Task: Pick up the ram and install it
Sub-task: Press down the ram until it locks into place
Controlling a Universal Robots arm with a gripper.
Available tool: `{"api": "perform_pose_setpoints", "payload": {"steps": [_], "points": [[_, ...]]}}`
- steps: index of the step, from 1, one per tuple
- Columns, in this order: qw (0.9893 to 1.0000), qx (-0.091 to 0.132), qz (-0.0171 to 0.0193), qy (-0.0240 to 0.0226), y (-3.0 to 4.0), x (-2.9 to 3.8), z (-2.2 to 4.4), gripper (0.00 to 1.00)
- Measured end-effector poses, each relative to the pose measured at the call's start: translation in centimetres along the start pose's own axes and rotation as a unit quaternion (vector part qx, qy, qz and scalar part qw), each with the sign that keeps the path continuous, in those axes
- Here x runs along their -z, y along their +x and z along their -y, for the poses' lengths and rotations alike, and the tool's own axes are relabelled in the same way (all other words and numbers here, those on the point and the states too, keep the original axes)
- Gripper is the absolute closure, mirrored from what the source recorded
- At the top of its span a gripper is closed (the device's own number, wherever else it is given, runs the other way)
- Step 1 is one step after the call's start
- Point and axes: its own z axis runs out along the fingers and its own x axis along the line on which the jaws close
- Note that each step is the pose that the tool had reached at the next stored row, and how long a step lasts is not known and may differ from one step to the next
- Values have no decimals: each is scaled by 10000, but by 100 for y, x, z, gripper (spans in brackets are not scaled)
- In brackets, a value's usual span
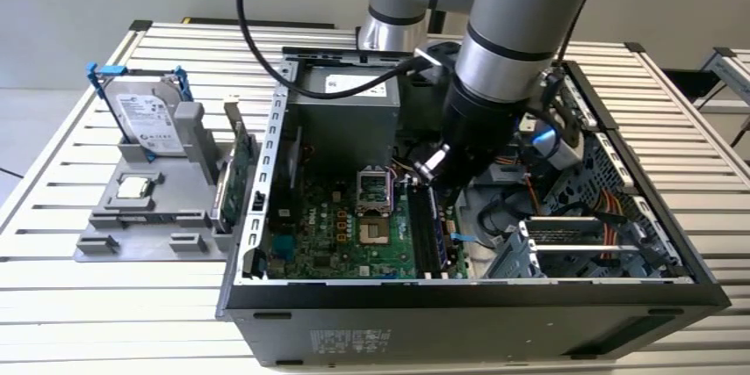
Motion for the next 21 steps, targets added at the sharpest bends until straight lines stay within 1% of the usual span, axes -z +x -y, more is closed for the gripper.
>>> {"api": "perform_pose_setpoints", "payload": {"steps": [3,5,7,10,12,16,18,21], "points": [[9997,231,2,10,-3,-6,-4,100],[9993,387,3,17,-4,-11,-6,100],[9985,540,5,23,-6,-16,-8,100],[9970,773,9,32,-8,-24,-11,100],[9956,931,11,38,-9,-28,-13,100],[9924,1230,14,51,-14,-35,-20,100],[9904,1379,16,57,-16,-37,-24,100],[9871,1600,18,66,-19,-40,-27,100]]}}
